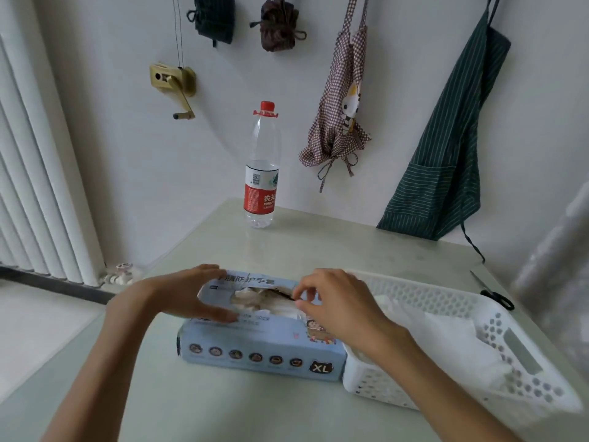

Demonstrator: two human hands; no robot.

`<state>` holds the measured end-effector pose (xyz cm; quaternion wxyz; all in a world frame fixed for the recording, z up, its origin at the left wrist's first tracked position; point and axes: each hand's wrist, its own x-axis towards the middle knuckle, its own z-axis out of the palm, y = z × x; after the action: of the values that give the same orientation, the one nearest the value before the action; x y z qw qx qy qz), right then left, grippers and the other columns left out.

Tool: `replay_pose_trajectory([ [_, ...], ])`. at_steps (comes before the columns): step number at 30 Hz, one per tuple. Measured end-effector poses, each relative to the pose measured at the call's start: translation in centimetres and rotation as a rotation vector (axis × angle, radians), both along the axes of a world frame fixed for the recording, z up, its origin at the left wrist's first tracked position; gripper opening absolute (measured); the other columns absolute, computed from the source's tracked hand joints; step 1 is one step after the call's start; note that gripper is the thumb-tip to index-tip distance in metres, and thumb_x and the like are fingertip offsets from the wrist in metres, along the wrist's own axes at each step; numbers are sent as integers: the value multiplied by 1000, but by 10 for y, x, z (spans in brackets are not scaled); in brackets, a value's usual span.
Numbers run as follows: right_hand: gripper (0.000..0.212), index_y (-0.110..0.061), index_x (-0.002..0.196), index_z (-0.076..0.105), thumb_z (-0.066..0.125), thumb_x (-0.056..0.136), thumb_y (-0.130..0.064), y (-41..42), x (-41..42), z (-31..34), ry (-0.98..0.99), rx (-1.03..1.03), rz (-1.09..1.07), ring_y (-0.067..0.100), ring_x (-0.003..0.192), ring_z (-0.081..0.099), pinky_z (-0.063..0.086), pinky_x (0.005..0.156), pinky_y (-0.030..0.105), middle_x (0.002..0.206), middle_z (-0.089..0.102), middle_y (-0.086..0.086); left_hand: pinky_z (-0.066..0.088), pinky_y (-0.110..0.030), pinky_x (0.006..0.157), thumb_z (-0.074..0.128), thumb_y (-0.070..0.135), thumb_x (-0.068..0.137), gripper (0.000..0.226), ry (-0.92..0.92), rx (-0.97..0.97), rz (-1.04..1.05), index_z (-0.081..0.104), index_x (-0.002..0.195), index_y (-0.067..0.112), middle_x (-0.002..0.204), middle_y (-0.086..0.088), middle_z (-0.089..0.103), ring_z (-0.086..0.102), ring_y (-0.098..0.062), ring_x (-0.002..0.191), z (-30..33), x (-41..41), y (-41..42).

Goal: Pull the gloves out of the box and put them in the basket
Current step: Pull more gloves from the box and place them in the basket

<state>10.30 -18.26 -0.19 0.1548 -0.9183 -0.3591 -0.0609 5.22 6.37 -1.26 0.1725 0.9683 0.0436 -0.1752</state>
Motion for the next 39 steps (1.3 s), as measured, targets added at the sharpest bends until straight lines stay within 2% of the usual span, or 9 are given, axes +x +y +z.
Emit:
replay_pose_trajectory([
  [4, 21, -33, 109, 69, 62, 90, -34, 42, 14, -4, -59, 32, 156, 9, 89, 50, 32, 70, 24, 96, 62, -7, 27, -35, 114, 40, 100, 14, 155, 44, -43, -1, 12, 150, 30, 155, 14, 8, 29, -14, 138, -7, 5, 8],
  [10, 26, -25, 108, 71, 62, 89, -40, 82, 26, -22, -96, -85, 213, 15, 93, 57, 38, 73, 26, 99, 64, -3, 33, -33, 109, 67, 59, 73, 95, -13, -72, 26, 18, 149, 29, 153, 10, 14, 34, -16, 134, -12, 9, 4],
  [15, 11, -18, 96, 73, 66, 88, -23, 56, 28, -5, 199, 386, 101, 1, 82, 65, 52, 83, 21, 92, 72, -9, 35, -35, 108, 69, 62, 70, 95, -46, -68, 17, 24, 148, 30, 151, 11, 20, 37, -16, 132, -16, 13, 9],
  [19, 11, -13, 93, 65, 61, 92, -23, 31, 27, 21, 335, 748, -9, 13, 79, 69, 56, 77, 29, 82, 73, 0, 35, -37, 108, 70, 62, 69, 93, -46, -59, 10, 29, 146, 30, 149, 10, 23, 38, -16, 130, -14, 14, 9],
  [24, 12, -13, 93, 68, 63, 89, -24, 19, 18, 44, 332, 618, 4, 8, 75, 66, 56, 64, 24, 86, 69, -5, 28, -43, 111, 62, 74, 64, 103, -83, 26, -13, 23, 148, 29, 152, 8, 25, 27, -17, 137, -10, 12, 8],
  [27, 13, -13, 95, 63, 58, 93, -25, 17, 13, 49, 372, 601, 25, 5, 59, 58, 49, 58, 20, 81, 67, -4, 25, -44, 113, 52, 89, 45, 121, -268, -136, -36, 21, 148, 32, 155, 11, 22, 23, -15, 141, 2, 10, -3],
  [32, 15, -20, 98, 53, 49, 97, -34, 13, 17, 39, 330, 582, -24, 18, 56, 37, 37, 59, 29, 46, 42, -10, 50, -30, 96, 65, 49, 78, 46, -531, -420, -121, 62, 117, 24, 114, 12, 64, 60, 0, 101, 4, 18, -25],
  [36, 32, -19, 110, 54, 71, 83, -22, 2, 17, 43, 597, 630, -7, 16, 65, 59, 48, 62, 23, 84, 70, 1, 53, -29, 89, 59, 29, 91, 19, -640, -506, -83, 69, 102, 18, 99, 8, 69, 64, -4, 90, 2, 23, -28],
  [39, 38, -20, 112, 65, 77, 77, -19, -10, 19, 44, 554, 528, -15, 15, 79, 64, 47, 61, 17, 102, 71, 5, 53, -26, 87, 60, 27, 90, 18, -754, -638, -77, 70, 99, 16, 95, 8, 71, 66, -6, 87, 7, 20, -34],
])
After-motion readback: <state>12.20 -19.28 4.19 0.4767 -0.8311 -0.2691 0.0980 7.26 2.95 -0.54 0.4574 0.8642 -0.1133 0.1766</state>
